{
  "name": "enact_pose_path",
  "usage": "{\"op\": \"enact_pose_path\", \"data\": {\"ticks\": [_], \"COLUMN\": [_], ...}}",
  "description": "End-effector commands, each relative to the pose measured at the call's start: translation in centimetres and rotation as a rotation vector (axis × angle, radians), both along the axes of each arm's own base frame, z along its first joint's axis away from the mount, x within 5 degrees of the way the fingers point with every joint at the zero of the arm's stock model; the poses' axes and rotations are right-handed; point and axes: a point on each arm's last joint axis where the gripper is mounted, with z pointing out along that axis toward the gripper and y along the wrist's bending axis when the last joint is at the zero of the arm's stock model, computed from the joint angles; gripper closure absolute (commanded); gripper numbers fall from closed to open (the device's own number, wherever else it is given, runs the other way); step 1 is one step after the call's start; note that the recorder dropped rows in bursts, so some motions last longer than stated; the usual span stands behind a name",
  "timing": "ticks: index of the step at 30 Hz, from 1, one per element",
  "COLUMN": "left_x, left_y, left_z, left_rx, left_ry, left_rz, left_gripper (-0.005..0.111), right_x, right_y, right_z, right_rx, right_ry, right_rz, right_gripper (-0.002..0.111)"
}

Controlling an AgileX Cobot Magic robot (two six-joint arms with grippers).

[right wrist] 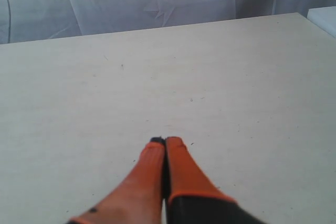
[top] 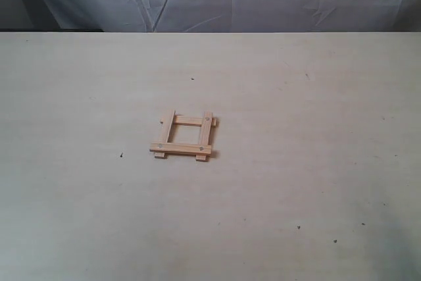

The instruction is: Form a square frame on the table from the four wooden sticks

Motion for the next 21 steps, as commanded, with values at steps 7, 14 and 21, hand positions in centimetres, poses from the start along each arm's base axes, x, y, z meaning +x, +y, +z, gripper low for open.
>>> {"op": "enact_pose_path", "data": {"ticks": [7, 14, 21], "left_x": [-4.1, -4.5, -4.0], "left_y": [0.4, 0.5, 0.6], "left_z": [-6.2, -11.5, -13.9], "left_rx": [0.159, 0.191, 0.209], "left_ry": [-0.051, -0.065, -0.067], "left_rz": [0.03, 0.043, 0.049], "left_gripper": [0.107, 0.107, 0.107], "right_x": [0.0, 0.0, 0.0], "right_y": [0.0, 0.0, 0.0], "right_z": [0.1, 0.1, 0.1], "right_rx": [-0.003, -0.003, -0.006], "right_ry": [-0.016, -0.016, -0.02], "right_rz": [-0.004, -0.004, -0.005], "right_gripper": [0.109, 0.109, 0.109]}}
